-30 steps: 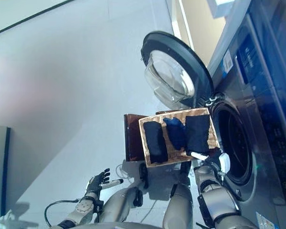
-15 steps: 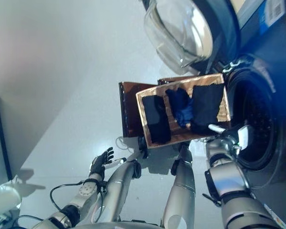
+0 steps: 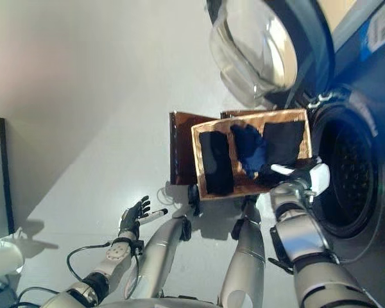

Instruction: Pick up the clothes and place them into the washing machine

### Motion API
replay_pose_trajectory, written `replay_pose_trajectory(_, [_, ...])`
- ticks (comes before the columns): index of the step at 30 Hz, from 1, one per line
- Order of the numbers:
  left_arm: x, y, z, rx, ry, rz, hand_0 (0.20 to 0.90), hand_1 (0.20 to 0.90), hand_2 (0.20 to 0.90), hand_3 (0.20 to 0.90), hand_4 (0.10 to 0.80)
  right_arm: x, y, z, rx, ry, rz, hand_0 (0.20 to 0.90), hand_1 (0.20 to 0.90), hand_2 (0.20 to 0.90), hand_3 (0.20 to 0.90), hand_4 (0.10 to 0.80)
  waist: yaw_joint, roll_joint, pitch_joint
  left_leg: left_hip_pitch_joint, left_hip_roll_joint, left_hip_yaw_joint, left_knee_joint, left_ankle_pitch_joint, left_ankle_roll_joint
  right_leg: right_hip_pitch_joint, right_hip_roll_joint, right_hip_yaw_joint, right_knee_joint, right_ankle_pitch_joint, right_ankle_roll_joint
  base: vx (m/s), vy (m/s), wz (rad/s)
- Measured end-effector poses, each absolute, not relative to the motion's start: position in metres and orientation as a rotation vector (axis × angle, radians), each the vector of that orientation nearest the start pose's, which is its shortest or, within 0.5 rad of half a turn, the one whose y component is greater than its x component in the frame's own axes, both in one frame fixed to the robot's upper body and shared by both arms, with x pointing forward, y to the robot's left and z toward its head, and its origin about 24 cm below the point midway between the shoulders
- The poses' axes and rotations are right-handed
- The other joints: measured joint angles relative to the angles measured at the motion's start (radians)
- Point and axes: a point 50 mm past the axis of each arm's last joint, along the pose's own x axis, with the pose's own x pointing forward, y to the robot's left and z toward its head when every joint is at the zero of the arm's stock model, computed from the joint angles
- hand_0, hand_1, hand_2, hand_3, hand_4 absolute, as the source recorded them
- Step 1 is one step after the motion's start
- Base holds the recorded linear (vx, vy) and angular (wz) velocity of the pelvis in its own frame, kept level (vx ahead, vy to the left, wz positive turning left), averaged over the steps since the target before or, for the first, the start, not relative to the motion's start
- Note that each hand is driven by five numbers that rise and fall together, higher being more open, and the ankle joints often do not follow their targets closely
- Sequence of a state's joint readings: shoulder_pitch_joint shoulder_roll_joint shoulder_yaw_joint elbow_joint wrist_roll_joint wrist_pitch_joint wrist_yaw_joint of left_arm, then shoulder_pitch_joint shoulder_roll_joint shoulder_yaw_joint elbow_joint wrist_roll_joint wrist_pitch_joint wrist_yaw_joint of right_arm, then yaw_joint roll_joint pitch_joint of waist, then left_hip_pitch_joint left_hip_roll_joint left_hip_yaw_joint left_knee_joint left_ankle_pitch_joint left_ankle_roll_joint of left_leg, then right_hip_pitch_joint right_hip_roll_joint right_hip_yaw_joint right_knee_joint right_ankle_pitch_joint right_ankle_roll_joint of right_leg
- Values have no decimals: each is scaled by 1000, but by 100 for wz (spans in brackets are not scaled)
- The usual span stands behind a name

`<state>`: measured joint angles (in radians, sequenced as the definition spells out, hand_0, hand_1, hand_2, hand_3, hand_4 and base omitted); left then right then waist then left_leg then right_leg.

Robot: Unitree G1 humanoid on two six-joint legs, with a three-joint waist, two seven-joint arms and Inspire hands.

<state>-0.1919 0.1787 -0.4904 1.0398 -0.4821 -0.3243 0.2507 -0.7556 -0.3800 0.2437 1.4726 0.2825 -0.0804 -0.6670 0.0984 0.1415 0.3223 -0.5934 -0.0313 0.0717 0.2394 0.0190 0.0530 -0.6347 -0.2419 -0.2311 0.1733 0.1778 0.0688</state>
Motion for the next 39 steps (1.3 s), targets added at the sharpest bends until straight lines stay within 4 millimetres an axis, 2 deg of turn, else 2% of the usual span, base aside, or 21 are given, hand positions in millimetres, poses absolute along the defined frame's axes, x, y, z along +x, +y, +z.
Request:
replay_pose_trajectory(3, [208,162,-111,83,615,106,900,900,900,900,800,307,-275,-14,-454,523,-757,900,900,900,900,800,-4,-11,-26,38,-3,-6,-11,0,1,41,0,-7,-11,6,4,-12,-3,3])
replay_pose_trajectory(9, [195,167,-119,96,660,116,900,900,900,900,800,288,-262,-40,-425,586,-713,900,900,900,900,800,-6,-58,-63,85,-5,-15,-33,6,1,102,0,-26,-49,2,10,-15,-5,3])
replay_pose_trajectory(13, [187,171,-124,106,693,127,900,900,900,900,800,282,-264,-45,-424,605,-720,900,900,900,900,800,-12,-70,-67,81,-10,-12,-34,6,1,102,-2,-25,-63,4,13,-17,0,0])
replay_pose_trajectory(19, [179,176,-128,113,714,141,900,900,900,900,800,285,-263,-42,-425,593,-717,900,900,900,900,800,-19,-70,-67,53,-17,-6,-41,7,4,71,-6,-11,-75,9,21,14,-1,-2])
replay_pose_trajectory(22, [181,179,-126,112,706,147,900,900,900,900,800,294,-262,-34,-418,566,-720,900,900,900,900,800,-10,-67,-64,20,-17,5,-40,9,9,29,-4,2,-69,20,21,19,-3,-4])
replay_pose_trajectory(25, [185,178,-124,95,687,150,900,900,900,900,800,303,-265,-24,-417,533,-731,900,900,900,900,800,4,-49,-41,0,-16,5,-31,10,14,8,-3,7,-59,24,17,-12,3,0])
replay_pose_trajectory(27, [196,177,-117,88,647,142,900,900,900,900,800,326,-271,8,-411,437,-760,900,900,900,900,800,2,-22,7,-47,-16,4,-16,10,14,-39,-5,14,-39,25,14,-42,21,5])
replay_pose_trajectory(31, [205,175,-111,65,614,146,900,900,900,900,800,343,-278,40,-411,347,-799,900,900,900,900,800,8,-8,55,-87,-16,3,3,9,14,-81,-6,19,-16,23,9,-37,23,3])
replay_pose_trajectory(33, [210,175,-106,60,585,143,900,900,900,900,800,347,-284,51,-427,332,-826,798,798,798,798,727,11,-7,56,-117,-18,4,7,8,13,-119,-12,23,5,14,3,-30,27,5])
replay_pose_trajectory(34, [212,175,-104,51,569,142,900,900,900,900,800,349,-286,56,-429,322,-848,700,700,700,700,657,12,-7,56,-133,-18,4,14,8,13,-137,-13,24,14,13,1,-34,43,5])
replay_pose_trajectory(35, [217,173,-100,41,546,136,900,900,900,900,800,350,-290,63,-433,313,-877,656,656,656,656,625,19,-6,58,-152,-18,4,27,10,15,-152,-14,25,22,13,1,-34,43,2])
replay_pose_trajectory(36, [219,171,-97,35,530,125,900,900,900,900,800,351,-294,67,-436,314,-894,664,664,664,664,631,25,-5,58,-165,-18,4,40,7,18,-166,-15,29,35,10,-1,-29,62,3])
replay_pose_trajectory(37, [224,166,-91,26,495,99,900,900,900,900,800,352,-302,78,-434,316,-930,733,733,733,733,680,31,-3,59,-187,-19,5,56,1,16,-190,-19,32,55,0,2,-13,30,4])
replay_pose_trajectory(39, [228,165,-86,19,467,88,900,900,900,900,800,355,-309,91,-418,307,-961,785,785,785,785,718,33,-2,60,-223,-20,6,80,-3,17,-228,-24,38,82,-7,4,-13,41,6])
